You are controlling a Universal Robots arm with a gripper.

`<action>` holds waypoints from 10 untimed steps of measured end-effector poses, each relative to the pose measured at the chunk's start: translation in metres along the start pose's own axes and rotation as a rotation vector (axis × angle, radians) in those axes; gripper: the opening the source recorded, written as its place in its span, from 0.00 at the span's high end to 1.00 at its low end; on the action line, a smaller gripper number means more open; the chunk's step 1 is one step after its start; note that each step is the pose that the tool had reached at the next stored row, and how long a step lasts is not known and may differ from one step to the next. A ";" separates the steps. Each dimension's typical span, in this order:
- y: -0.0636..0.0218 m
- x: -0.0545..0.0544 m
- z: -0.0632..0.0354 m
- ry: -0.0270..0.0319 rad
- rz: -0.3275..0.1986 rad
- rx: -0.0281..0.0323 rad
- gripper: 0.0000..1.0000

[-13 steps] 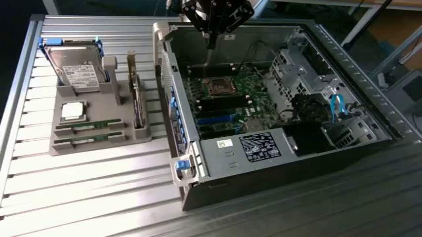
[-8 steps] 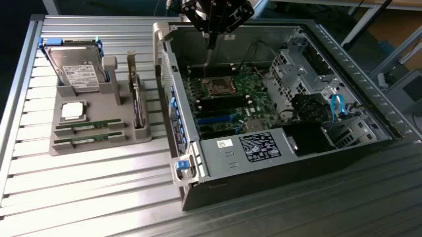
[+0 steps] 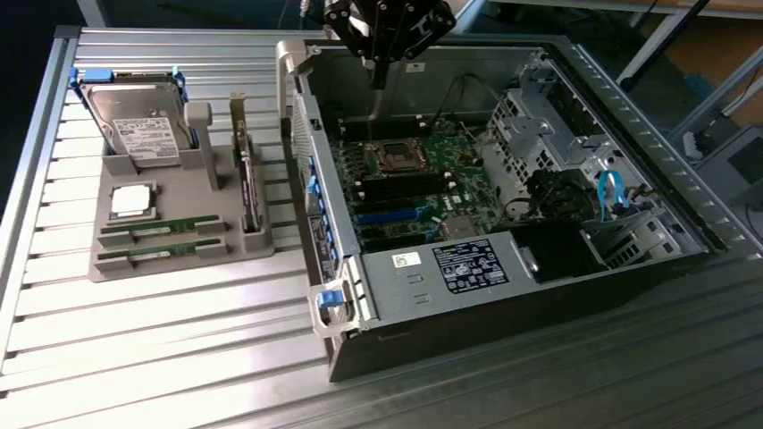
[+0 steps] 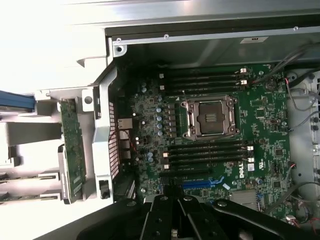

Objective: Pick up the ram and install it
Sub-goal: 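Reach for the ram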

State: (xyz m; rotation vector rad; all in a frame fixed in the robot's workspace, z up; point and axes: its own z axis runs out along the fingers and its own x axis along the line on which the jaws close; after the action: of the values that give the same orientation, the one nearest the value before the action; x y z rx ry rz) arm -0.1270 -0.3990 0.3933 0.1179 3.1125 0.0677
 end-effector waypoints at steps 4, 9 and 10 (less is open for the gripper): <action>-0.0008 0.011 -0.0003 0.0000 0.000 0.0000 0.90; -0.0020 0.027 -0.0007 -0.0001 0.000 0.0000 0.90; -0.0022 0.029 -0.0008 0.0000 0.000 0.0000 0.90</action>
State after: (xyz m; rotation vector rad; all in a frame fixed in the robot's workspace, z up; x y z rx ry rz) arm -0.1564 -0.3989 0.3933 0.1180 3.1125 0.0677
